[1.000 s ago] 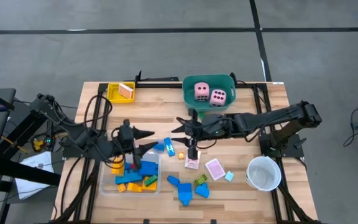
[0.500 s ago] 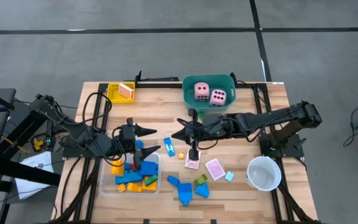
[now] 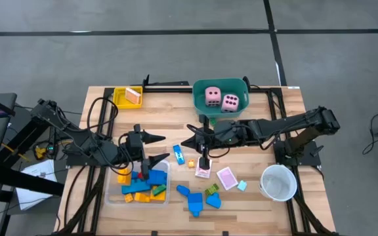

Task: Pick & Place Toys
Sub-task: Put the blue game piece into the transparent bin

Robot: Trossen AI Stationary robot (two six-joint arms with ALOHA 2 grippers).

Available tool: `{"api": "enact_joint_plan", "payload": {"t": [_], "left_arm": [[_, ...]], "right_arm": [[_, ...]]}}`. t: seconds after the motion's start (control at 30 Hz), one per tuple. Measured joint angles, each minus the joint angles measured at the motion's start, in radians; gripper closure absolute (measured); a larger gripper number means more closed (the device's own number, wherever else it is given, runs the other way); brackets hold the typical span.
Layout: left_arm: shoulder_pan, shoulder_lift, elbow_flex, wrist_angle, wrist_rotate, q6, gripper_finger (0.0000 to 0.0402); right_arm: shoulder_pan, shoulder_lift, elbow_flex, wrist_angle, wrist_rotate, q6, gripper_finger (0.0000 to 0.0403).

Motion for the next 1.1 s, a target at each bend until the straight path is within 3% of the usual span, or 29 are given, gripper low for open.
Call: {"api": "enact_joint_plan", "payload": {"t": [0.23,0.4,0.6,0.7,0.93,1.1], "left_arm": [[0.0,0.0,0.0,0.0,-0.012,-0.008,0.0111],[0.02,-0.008,0.0,-0.004,-0.125,-0.027,0.011],[0.177,-0.06,0.045,-0.035,-0.122,-0.077,0.01],[0.307,-0.069,0.139,-0.164,-0.016,-0.091,0.0096],[0.629,0.036,0.423,-0.732,0.286,-0.255,0.0096],[0.774,0.119,0.489,-0.898,0.462,-0.236,0.0096]], "right_arm": [[0.0,0.0,0.0,0.0,0.0,0.001,0.0402],[0.0,-0.003,0.0,-0.02,0.001,0.05,0.0402],[-0.002,-0.003,0.0,-0.117,0.002,0.116,0.0403],[-0.002,-0.003,0.0,-0.175,0.003,0.146,0.0403],[-0.001,-0.003,-0.001,-0.273,0.003,0.209,0.0403],[0.017,-0.003,-0.001,-0.331,0.005,0.245,0.0403]]}}
